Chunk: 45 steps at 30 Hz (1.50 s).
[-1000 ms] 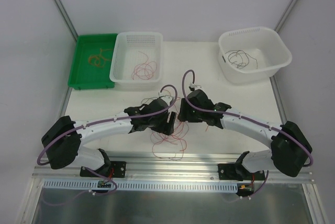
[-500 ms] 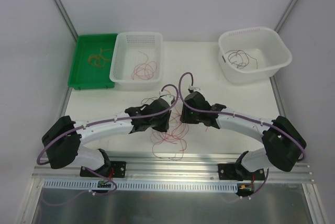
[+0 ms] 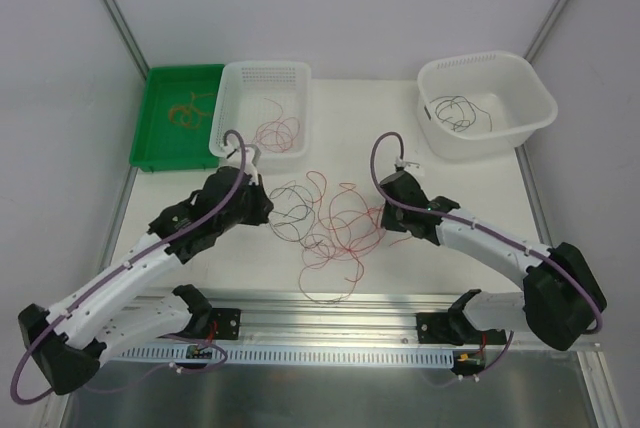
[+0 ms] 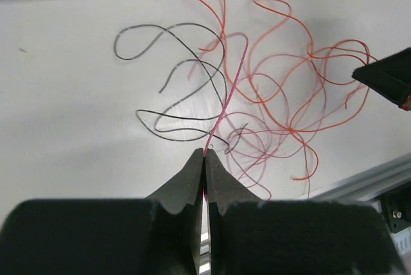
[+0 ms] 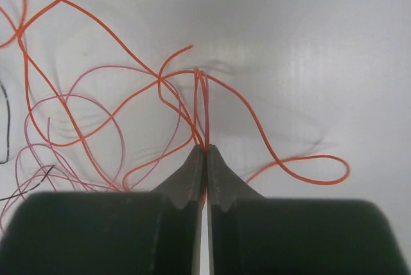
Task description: Untangle the cables
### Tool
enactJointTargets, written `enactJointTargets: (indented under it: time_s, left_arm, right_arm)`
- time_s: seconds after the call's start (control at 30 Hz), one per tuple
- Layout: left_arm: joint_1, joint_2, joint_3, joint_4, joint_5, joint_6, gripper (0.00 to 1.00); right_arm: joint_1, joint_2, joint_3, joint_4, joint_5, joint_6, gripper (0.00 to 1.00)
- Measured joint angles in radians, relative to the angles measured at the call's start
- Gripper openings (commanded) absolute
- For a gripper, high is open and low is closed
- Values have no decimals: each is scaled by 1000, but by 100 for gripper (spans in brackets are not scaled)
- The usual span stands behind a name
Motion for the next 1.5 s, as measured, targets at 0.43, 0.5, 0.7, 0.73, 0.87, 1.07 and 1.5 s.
enactJointTargets:
  time_s: [0.43, 0.5, 0.7, 0.73, 0.87, 1.07, 1.5]
  left_arm:
    - [96, -148, 382, -292, -191, 114, 0]
    - [96, -148, 435, -311, -192, 128, 0]
    - [96, -103, 518, -323, -124, 148, 0]
    - [96, -90, 520, -326, -105, 148, 0]
    - [96, -40, 520, -338, -40, 146, 0]
    - [96, -20, 520, -353, 4, 137, 0]
    - [96, -71, 511, -354, 5, 113, 0]
  right_arm:
    - [-177, -214, -7, -230, 106, -85, 24]
    - [-163, -218, 3, -256, 109, -107, 40]
    - [-18, -267, 89, -294, 116, -176, 64]
    - [-5, -283, 101, -290, 107, -190, 64]
    - [36, -371, 109, -230, -4, -245, 67]
    - [83, -371, 59, 0, -301, -297, 69]
    - [280, 49, -50, 394, -546, -296, 63]
